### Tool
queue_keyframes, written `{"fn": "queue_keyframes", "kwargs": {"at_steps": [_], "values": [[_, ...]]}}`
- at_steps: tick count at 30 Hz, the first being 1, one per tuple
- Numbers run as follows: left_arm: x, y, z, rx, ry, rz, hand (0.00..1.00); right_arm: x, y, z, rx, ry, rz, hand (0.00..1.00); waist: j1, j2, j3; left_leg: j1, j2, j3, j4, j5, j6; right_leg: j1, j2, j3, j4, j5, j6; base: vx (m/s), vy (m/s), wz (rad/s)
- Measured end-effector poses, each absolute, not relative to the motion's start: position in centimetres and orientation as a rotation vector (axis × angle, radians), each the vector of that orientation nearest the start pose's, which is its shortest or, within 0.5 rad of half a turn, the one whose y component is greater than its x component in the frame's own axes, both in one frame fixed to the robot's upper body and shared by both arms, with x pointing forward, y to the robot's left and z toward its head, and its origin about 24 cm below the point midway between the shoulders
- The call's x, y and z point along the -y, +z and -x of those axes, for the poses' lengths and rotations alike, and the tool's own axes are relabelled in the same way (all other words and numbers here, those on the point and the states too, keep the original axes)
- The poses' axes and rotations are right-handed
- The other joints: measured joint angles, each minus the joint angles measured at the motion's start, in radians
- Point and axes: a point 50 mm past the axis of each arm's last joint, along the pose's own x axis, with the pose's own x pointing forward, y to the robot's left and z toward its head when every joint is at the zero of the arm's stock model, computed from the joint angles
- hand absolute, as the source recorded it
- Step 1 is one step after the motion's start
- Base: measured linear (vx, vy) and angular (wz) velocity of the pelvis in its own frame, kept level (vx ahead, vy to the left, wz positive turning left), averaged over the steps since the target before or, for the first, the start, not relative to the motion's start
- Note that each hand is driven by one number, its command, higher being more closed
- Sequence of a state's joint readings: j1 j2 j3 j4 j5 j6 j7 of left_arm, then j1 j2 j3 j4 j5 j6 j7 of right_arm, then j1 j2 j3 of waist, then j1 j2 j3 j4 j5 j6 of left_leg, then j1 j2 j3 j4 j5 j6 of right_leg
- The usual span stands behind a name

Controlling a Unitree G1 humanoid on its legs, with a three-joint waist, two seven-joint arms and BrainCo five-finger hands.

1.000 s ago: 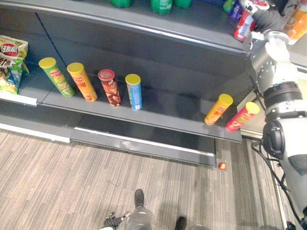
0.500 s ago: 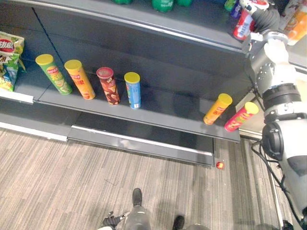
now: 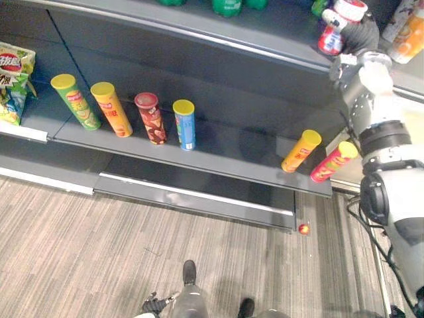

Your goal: Put the gum and the chips on the shelf.

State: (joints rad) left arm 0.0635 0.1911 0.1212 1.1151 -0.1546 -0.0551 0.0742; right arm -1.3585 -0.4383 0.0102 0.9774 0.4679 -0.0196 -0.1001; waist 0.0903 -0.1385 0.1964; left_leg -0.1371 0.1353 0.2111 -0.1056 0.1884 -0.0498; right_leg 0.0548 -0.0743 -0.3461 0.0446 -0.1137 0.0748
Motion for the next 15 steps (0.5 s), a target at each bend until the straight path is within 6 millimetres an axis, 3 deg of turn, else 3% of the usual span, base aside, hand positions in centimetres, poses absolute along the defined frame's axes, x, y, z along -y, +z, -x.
{"fn": "queue_keyframes", "kwargs": {"at_steps": [15], "values": [[-24.36, -15.47, -9.0, -1.086, 0.384, -0.014, 0.0, 18.96, 31.88, -41.49, 0.42, -0.088, -0.139, 0.0, 0.0, -0.002, 0.0, 0.0, 0.0, 0.0, 0.0, 0.001, 0.001, 0.0, 0.0, -0.001, 0.0, 0.0, 0.0, 0.0, 0.0, 0.0]]}}
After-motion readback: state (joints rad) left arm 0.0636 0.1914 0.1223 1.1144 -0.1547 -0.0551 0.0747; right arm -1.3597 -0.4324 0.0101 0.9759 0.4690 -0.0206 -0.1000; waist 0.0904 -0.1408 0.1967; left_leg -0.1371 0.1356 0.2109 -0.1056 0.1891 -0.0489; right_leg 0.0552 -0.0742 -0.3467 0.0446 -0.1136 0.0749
